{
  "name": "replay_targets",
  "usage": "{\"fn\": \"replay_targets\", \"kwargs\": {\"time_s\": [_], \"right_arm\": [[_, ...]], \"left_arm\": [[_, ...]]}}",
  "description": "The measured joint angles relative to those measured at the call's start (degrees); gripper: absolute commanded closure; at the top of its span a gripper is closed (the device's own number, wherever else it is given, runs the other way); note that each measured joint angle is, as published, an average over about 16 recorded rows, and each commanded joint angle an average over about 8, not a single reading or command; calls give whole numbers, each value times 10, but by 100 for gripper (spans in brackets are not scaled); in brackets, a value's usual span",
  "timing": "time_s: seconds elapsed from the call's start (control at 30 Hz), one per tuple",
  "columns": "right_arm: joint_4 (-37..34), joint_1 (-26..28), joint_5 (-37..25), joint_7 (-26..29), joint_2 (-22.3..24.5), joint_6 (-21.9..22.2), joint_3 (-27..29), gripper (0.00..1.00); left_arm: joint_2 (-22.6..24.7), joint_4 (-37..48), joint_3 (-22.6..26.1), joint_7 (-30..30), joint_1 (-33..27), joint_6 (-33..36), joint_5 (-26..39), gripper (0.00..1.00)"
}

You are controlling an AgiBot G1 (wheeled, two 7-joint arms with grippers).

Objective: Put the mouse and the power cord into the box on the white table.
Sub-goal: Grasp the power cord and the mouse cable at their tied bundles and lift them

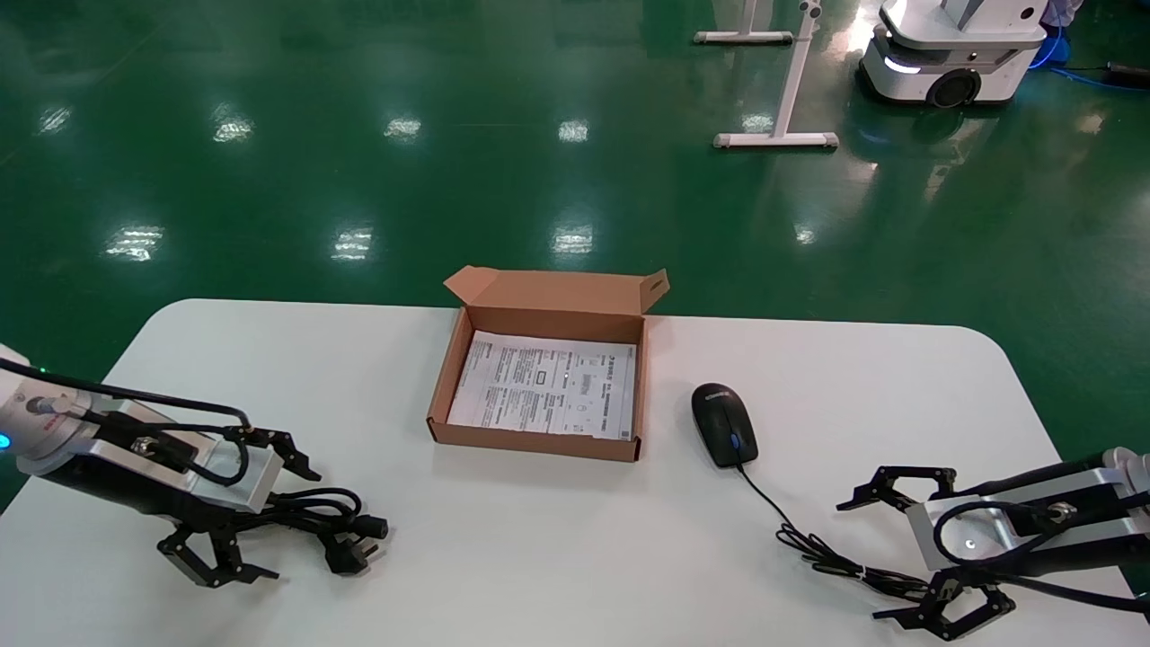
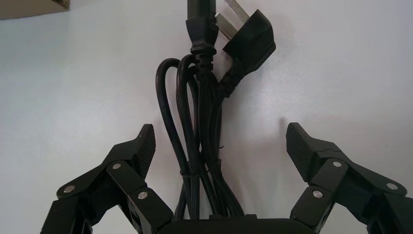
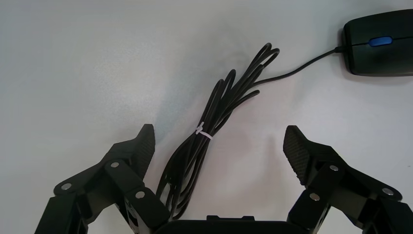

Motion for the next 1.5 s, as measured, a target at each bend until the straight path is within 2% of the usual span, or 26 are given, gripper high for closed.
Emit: {"fn": "replay_targets", "kwargs": {"time_s": [1.1, 1.33, 1.5], "right_arm": [[11, -3, 5, 2, 6, 0, 5, 100], [22, 18, 18, 3, 18, 0, 13, 100], [38, 55, 37, 12, 27, 3, 25, 100]], "left_arm": [[-5, -11, -2, -4, 0, 5, -2, 100], [-18, -10, -9, -17, -29, 17, -15, 100], [-36, 0, -30, -55, -77, 17, -46, 100]]}}
